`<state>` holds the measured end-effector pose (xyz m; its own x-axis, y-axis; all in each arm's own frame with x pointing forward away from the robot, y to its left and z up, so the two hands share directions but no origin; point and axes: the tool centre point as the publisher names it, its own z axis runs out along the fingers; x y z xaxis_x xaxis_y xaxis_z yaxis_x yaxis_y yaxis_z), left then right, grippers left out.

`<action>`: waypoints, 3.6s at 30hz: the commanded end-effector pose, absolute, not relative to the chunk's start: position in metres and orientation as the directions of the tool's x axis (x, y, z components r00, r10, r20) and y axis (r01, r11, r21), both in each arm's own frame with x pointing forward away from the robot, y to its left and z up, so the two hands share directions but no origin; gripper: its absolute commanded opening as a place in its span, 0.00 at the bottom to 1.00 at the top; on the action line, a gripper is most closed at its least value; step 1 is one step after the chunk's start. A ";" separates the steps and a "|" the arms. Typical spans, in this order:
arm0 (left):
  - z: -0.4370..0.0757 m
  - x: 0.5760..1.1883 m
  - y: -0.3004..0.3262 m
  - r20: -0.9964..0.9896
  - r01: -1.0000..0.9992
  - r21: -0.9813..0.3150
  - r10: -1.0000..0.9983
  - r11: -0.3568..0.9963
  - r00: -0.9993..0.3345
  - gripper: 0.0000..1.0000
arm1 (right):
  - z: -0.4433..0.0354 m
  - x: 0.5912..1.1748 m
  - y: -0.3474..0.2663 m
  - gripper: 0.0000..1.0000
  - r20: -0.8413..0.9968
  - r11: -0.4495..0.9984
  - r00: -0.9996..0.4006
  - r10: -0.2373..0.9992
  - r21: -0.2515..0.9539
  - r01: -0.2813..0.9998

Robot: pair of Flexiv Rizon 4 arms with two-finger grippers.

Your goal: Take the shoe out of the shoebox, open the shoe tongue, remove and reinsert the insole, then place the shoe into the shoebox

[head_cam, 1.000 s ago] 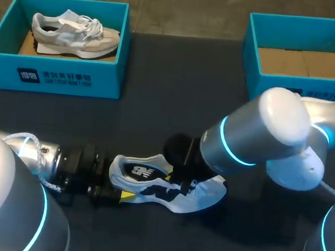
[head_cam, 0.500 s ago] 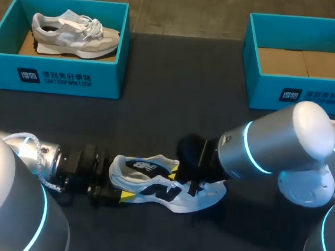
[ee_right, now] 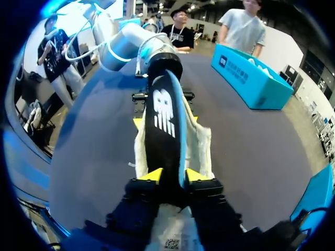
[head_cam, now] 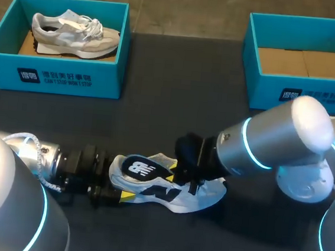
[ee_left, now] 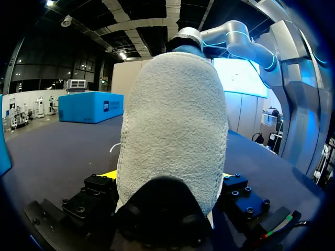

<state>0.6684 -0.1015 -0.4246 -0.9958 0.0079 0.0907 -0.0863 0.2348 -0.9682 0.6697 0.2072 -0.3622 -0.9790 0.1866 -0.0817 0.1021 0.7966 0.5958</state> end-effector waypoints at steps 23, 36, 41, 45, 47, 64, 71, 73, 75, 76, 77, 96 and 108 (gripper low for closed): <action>-0.431 0.669 -0.102 0.091 -0.087 -0.968 0.005 0.236 -0.996 0.00 | -0.332 0.661 0.235 0.41 -0.118 0.926 -0.989 0.089 0.375 0.038; -0.431 0.669 -0.102 0.091 -0.087 -0.968 0.005 0.236 -0.996 0.00 | -0.343 0.664 0.243 0.39 -0.119 0.964 -0.988 0.102 0.257 0.068; -0.431 0.669 -0.102 0.091 -0.087 -0.968 0.005 0.236 -0.996 0.00 | -0.345 0.664 0.242 0.39 -0.131 0.966 -0.984 0.121 0.242 0.087; -0.431 0.669 -0.102 0.091 -0.087 -0.968 0.005 0.236 -0.996 0.00 | -0.340 0.664 0.242 0.39 -0.145 0.965 -0.982 0.123 0.249 0.084; -0.431 0.669 -0.102 0.091 -0.087 -0.968 0.005 0.236 -0.996 0.00 | -0.338 0.665 0.244 0.40 -0.148 0.966 -0.982 0.117 0.248 0.078; -0.431 0.669 -0.102 0.091 -0.087 -0.968 0.005 0.236 -0.996 0.00 | -0.328 0.681 0.269 0.38 0.009 0.967 -1.000 -0.018 0.255 -0.015; -0.431 0.669 -0.102 0.091 -0.087 -0.968 0.005 0.236 -0.996 0.00 | -0.328 0.683 0.281 0.40 0.096 0.979 -0.994 -0.053 0.199 -0.033; -0.431 0.669 -0.102 0.091 -0.087 -0.968 0.005 0.236 -0.996 0.00 | -0.327 0.684 0.282 0.39 0.110 0.978 -0.992 -0.060 0.206 -0.037; -0.431 0.669 -0.102 0.091 -0.087 -0.968 0.005 0.236 -0.996 0.00 | -0.324 0.684 0.283 0.39 0.124 0.976 -0.990 -0.067 0.216 -0.039; -0.431 0.669 -0.102 0.091 -0.087 -0.968 0.005 0.236 -0.996 0.00 | -0.324 0.684 0.283 0.40 0.128 0.975 -0.989 -0.069 0.220 -0.039; -0.431 0.669 -0.102 0.091 -0.087 -0.968 0.005 0.236 -0.996 0.00 | -0.322 0.685 0.283 0.40 0.137 0.974 -0.987 -0.080 0.223 -0.048; -0.431 0.669 -0.102 0.091 -0.087 -0.968 0.005 0.236 -0.996 0.00 | -0.331 0.693 0.292 0.42 0.303 0.959 -0.936 -0.178 0.266 -0.097; -0.431 0.669 -0.102 0.091 -0.087 -0.968 0.005 0.236 -0.996 0.00 | -0.338 0.692 0.286 0.36 0.335 0.953 -0.924 -0.183 0.291 -0.083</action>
<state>0.6683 -0.1015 -0.4245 -0.9958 0.0080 0.0908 -0.0864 0.2346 -0.9682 0.6946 0.2881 -0.3389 -0.9230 -0.1819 0.3392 -0.0829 0.9545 0.2863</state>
